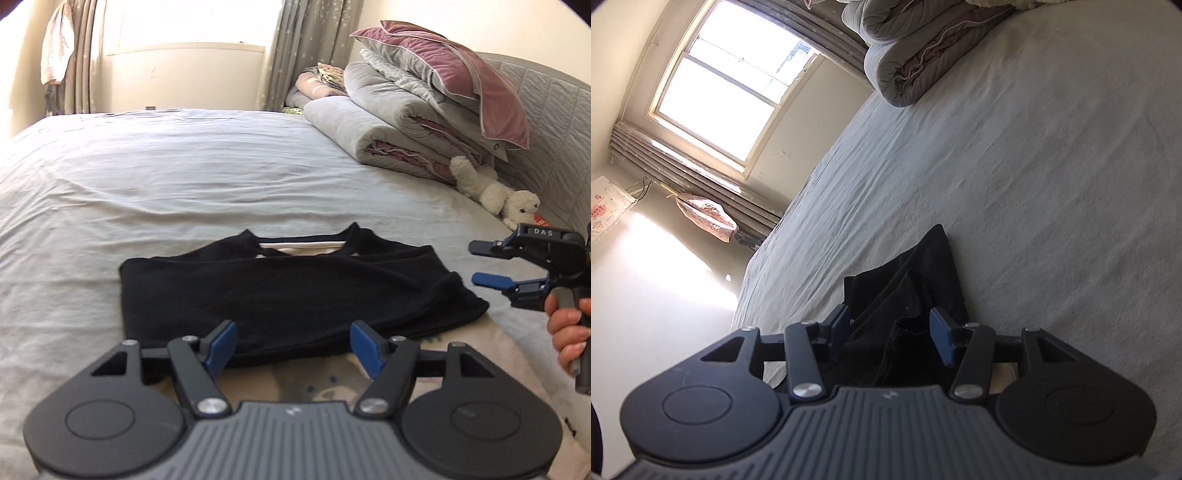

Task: Fold clothes

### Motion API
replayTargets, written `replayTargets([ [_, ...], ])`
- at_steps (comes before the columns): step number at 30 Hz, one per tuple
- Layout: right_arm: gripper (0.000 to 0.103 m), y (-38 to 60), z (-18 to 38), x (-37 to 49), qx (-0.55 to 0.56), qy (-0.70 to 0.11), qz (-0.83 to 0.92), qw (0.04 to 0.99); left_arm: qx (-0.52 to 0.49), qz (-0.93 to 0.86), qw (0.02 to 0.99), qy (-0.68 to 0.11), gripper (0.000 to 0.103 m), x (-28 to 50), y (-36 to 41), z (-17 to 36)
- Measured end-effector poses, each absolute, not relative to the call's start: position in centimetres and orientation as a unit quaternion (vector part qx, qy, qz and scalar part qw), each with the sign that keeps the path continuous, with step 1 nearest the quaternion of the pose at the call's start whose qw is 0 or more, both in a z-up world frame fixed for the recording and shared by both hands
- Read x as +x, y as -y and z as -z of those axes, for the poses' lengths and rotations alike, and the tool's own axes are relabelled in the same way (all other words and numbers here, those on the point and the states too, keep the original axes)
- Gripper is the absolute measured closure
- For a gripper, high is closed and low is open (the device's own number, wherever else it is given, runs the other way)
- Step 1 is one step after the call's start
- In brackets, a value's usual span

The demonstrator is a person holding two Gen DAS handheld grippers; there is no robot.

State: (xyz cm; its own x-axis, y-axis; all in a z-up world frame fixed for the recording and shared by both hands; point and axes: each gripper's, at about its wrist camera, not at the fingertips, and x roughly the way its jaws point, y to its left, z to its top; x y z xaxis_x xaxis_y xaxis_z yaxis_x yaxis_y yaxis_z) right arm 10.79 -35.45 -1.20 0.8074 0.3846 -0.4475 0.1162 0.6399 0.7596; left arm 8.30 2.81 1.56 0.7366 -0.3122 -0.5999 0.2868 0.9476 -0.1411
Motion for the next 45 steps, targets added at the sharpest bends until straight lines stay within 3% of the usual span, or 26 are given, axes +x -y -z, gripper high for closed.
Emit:
replayTargets([
  [10,0.052,33.4,2.8,15.0,0.301,-0.313,-0.087,0.897,-0.078,0.091,0.949,-0.292,0.033,8.5,-9.1,0.5],
  [16,0.07,30.8,3.2,15.4,0.201,-0.31,-0.07,0.927,-0.093,0.076,0.946,-0.3,0.033,9.3,-10.6,1.5],
  [21,0.072,28.8,2.9,14.8,0.102,-0.285,-0.052,0.952,-0.095,0.072,0.946,-0.301,0.033,9.6,-11.0,1.8],
  [31,0.072,27.3,3.2,16.5,0.031,-0.296,-0.048,0.954,-0.108,0.07,0.945,-0.3,0.033,10.0,-11.6,2.1],
  [36,0.091,27.0,3.0,15.9,0.024,-0.283,-0.048,0.958,-0.116,0.078,0.949,-0.282,0.033,10.0,-11.8,1.9],
  [45,0.098,27.5,-0.5,14.7,0.014,-0.236,-0.054,0.97,-0.125,0.14,0.949,-0.252,0.033,9.7,-10.9,1.6],
])
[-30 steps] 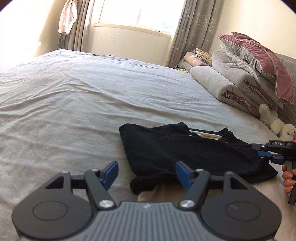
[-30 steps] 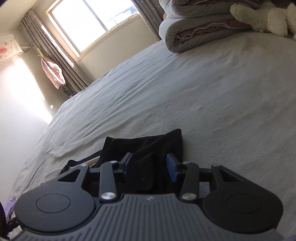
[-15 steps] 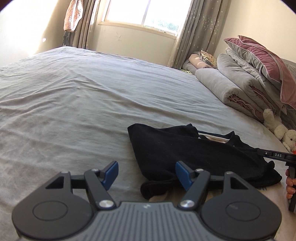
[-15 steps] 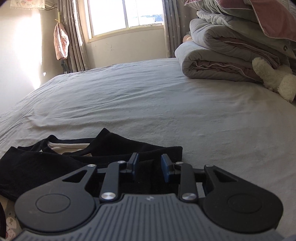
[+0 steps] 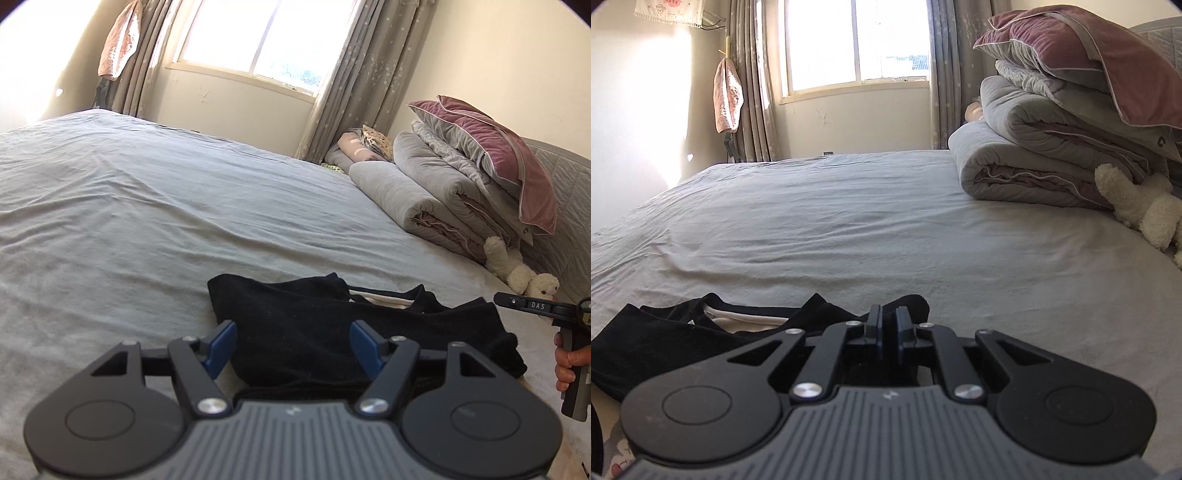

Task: Fold clothes

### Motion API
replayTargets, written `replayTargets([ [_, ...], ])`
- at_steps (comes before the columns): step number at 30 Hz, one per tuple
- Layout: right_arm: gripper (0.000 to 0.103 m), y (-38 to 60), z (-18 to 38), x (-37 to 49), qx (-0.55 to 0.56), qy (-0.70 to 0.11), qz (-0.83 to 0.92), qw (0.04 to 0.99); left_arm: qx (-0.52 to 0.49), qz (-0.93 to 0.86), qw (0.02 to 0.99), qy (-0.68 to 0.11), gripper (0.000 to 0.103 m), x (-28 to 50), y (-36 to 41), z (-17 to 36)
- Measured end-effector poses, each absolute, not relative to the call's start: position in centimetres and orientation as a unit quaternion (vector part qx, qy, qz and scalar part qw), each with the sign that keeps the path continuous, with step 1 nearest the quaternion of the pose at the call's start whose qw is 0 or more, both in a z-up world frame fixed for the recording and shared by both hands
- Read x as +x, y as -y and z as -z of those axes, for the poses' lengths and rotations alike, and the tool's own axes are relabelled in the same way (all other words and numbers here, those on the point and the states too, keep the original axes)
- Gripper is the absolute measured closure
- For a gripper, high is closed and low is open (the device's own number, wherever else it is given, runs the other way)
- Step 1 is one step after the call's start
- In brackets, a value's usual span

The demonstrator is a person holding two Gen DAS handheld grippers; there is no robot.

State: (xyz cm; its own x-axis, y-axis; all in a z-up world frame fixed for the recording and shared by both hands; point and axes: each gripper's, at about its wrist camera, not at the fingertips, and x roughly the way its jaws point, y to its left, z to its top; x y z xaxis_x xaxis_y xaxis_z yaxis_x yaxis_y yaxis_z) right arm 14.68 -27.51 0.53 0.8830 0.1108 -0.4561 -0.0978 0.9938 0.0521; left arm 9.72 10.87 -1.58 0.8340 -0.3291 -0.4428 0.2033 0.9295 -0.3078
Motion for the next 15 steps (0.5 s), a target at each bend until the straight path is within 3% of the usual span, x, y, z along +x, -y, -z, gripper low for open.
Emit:
replayTargets([
  [5,0.097,29.8,1.7,16.0,0.035,-0.294,-0.025,0.955,-0.114,0.148,0.946,-0.264,0.033,9.9,-10.0,2.0],
  [11,0.089,31.7,1.7,15.4,0.105,-0.289,-0.055,0.95,-0.127,0.144,0.944,-0.269,0.033,10.0,-10.5,2.2],
  [15,0.068,30.5,1.6,16.1,0.088,-0.294,-0.087,0.948,-0.135,0.141,0.943,-0.271,0.033,10.1,-10.7,2.2],
])
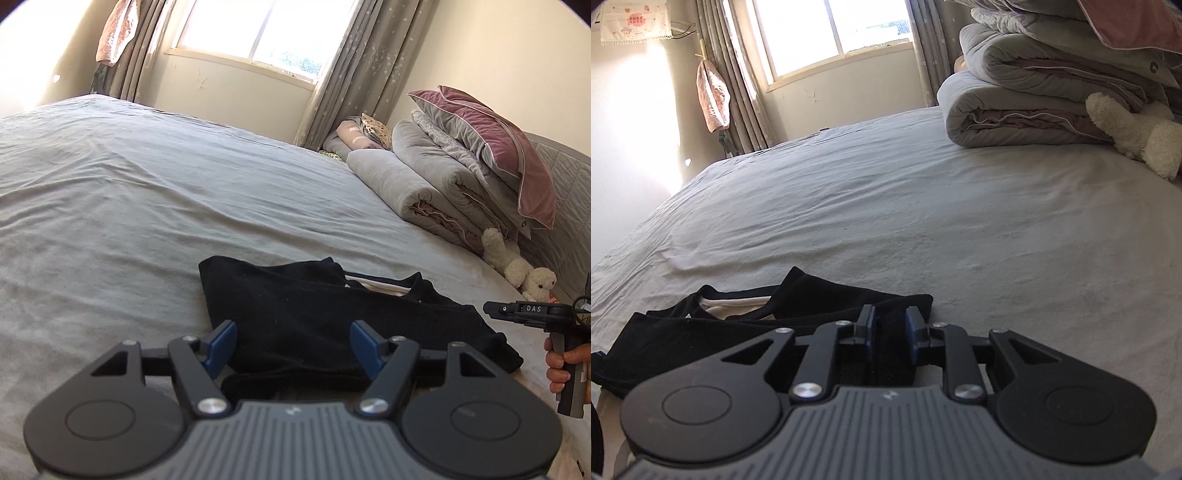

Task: Fold clothes

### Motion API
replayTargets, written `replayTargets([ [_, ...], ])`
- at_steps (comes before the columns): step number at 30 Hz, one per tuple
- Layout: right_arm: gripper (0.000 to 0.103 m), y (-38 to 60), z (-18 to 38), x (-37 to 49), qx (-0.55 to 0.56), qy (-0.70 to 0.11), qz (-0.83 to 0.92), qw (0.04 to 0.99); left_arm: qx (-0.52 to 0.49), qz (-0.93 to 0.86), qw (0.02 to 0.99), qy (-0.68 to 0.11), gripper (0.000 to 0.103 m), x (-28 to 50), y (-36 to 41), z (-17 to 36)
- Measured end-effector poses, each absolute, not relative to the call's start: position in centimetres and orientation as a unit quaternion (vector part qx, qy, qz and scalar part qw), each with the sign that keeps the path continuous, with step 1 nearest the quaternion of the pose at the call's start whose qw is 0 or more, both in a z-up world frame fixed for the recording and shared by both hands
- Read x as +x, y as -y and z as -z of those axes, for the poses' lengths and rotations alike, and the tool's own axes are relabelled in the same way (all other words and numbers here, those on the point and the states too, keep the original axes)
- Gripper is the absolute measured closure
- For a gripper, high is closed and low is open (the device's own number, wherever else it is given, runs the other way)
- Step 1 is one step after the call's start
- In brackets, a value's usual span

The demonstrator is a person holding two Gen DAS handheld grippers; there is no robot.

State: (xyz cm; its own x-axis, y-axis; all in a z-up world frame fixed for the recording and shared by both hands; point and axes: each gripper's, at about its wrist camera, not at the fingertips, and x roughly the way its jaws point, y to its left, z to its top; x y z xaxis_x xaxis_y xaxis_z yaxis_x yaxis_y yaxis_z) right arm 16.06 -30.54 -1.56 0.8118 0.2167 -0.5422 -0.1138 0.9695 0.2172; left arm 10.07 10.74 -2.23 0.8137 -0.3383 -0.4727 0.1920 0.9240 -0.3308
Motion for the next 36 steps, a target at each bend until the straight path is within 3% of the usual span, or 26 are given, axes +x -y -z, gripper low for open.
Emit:
replayTargets([
  [8,0.067,27.6,3.1,17.7,0.006,-0.301,-0.101,0.948,-0.129,0.146,0.944,-0.267,0.033,10.1,-10.8,2.2],
  [12,0.096,26.5,2.9,16.6,-0.034,-0.274,-0.105,0.955,-0.12,0.145,0.946,-0.263,0.033,10.2,-10.7,2.1],
  [15,0.097,26.8,1.7,15.9,-0.03,-0.247,-0.1,0.963,-0.115,0.149,0.949,-0.253,0.034,10.2,-10.7,1.7],
  [21,0.097,28.6,0.5,16.5,-0.015,-0.235,-0.058,0.97,-0.113,0.17,0.946,-0.25,0.033,10.2,-10.4,1.7],
  [26,0.095,29.6,2.5,17.8,0.019,-0.294,-0.046,0.955,-0.082,0.174,0.941,-0.28,0.034,10.3,-9.5,2.5],
  [32,0.075,32.9,1.4,15.8,0.14,-0.302,-0.063,0.941,-0.057,0.179,0.944,-0.27,0.037,9.1,-9.9,1.6],
  [36,0.074,33.7,0.4,14.3,0.183,-0.322,-0.089,0.925,-0.025,0.183,0.947,-0.265,0.044,8.4,-9.8,1.3],
])
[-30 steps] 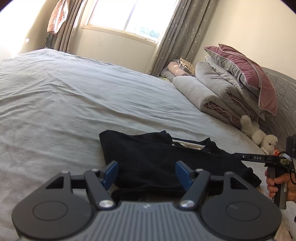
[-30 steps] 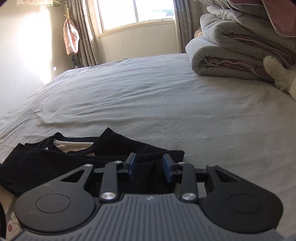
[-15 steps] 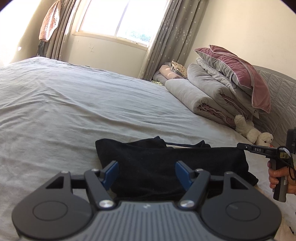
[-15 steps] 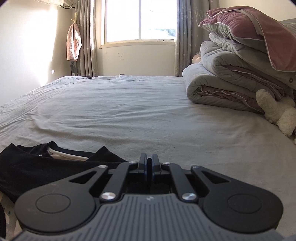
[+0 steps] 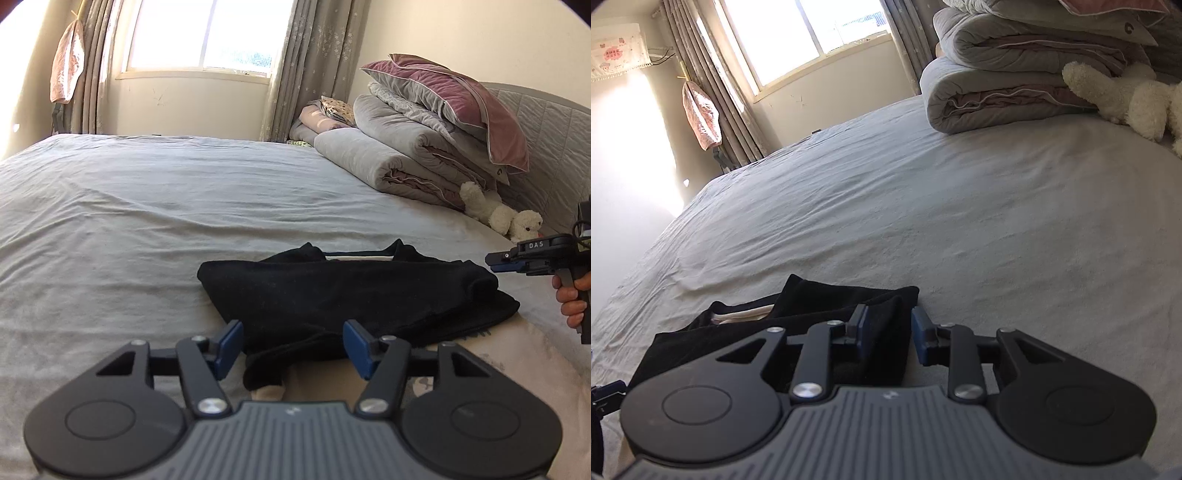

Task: Fold clothes

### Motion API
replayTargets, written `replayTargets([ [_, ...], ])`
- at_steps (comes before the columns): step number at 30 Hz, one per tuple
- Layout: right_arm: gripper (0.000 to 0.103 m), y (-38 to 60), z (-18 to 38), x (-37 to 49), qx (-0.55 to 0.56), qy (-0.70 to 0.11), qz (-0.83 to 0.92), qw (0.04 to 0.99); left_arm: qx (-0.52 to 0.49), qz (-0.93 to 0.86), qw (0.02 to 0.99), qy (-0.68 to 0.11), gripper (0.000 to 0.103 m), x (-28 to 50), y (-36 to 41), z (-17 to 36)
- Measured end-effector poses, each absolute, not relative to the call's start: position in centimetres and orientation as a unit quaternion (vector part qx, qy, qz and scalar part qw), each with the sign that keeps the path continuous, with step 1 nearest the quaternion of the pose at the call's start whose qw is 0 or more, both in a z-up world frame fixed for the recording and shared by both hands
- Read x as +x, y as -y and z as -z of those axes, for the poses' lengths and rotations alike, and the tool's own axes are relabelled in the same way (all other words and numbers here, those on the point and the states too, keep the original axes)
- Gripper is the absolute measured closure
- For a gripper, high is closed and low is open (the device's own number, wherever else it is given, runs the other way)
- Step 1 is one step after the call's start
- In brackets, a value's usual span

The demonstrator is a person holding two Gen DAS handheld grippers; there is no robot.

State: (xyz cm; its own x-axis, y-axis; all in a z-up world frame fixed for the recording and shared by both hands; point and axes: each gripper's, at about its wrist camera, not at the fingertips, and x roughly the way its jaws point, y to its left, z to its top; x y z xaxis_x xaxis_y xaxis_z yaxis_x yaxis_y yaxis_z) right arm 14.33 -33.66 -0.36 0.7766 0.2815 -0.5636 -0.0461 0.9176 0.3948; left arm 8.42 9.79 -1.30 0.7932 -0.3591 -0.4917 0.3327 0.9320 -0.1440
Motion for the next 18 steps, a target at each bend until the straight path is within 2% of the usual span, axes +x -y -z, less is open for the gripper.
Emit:
replayTargets([
  [5,0.073,33.7,0.5,13.0,0.26,-0.361,-0.104,0.89,-0.003,0.188,0.944,-0.272,0.056,8.2,-9.5,1.6],
  [9,0.061,33.5,1.6,12.6,0.32,-0.374,-0.113,0.863,0.023,0.185,0.943,-0.276,0.063,8.2,-9.1,2.1],
  [15,0.061,33.1,2.6,13.1,0.347,-0.376,-0.092,0.854,0.101,0.169,0.944,-0.264,0.089,7.3,-7.9,2.4],
  [18,0.061,32.8,2.5,13.5,0.35,-0.361,-0.074,0.861,0.149,0.146,0.945,-0.251,0.095,6.8,-6.9,2.6],
])
